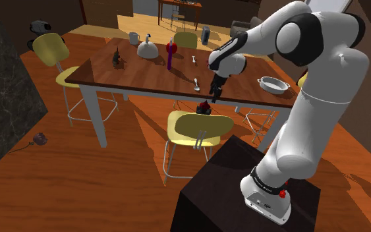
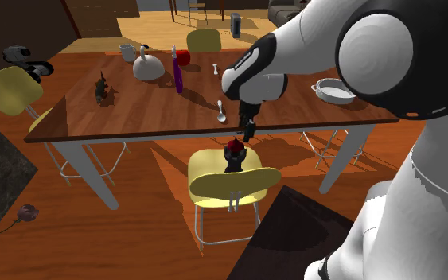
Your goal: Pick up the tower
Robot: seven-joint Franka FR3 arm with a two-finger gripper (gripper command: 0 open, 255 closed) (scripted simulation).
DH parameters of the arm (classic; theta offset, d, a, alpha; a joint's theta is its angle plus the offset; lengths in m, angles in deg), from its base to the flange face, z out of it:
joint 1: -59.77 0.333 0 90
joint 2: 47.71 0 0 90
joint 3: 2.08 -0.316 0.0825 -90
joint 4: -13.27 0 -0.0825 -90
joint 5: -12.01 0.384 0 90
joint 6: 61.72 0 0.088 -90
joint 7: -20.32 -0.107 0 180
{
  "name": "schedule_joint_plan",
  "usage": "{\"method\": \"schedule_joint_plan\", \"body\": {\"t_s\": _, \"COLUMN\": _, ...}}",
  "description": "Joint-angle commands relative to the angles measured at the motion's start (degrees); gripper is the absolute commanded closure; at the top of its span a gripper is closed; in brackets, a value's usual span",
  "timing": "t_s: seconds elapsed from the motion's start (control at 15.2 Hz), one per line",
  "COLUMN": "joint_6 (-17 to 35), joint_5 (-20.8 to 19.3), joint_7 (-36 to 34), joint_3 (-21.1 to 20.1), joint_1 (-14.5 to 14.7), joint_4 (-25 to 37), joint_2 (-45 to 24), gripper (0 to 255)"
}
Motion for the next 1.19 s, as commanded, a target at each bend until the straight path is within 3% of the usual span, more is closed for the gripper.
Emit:
{"method": "schedule_joint_plan", "body": {"t_s": 0.0, "joint_6": 0.68, "joint_5": 1.30, "joint_7": 0.94, "joint_3": -0.40, "joint_1": -0.33, "joint_4": 0.10, "joint_2": -1.19, "gripper": 0}}
{"method": "schedule_joint_plan", "body": {"t_s": 0.07, "joint_6": 0.69, "joint_5": 1.29, "joint_7": 0.94, "joint_3": -0.41, "joint_1": -0.34, "joint_4": 0.10, "joint_2": -1.18, "gripper": 0}}
{"method": "schedule_joint_plan", "body": {"t_s": 0.13, "joint_6": 0.60, "joint_5": 1.34, "joint_7": 0.91, "joint_3": -0.44, "joint_1": -0.34, "joint_4": 0.25, "joint_2": -1.27, "gripper": 255}}
{"method": "schedule_joint_plan", "body": {"t_s": 0.73, "joint_6": 0.68, "joint_5": 1.29, "joint_7": 0.94, "joint_3": -0.41, "joint_1": -0.34, "joint_4": 0.10, "joint_2": -1.18, "gripper": 255}}
{"method": "schedule_joint_plan", "body": {"t_s": 1.12, "joint_6": -2.86, "joint_5": -3.32, "joint_7": -2.60, "joint_3": 0.93, "joint_1": 0.73, "joint_4": 1.14, "joint_2": 2.80, "gripper": 255}}
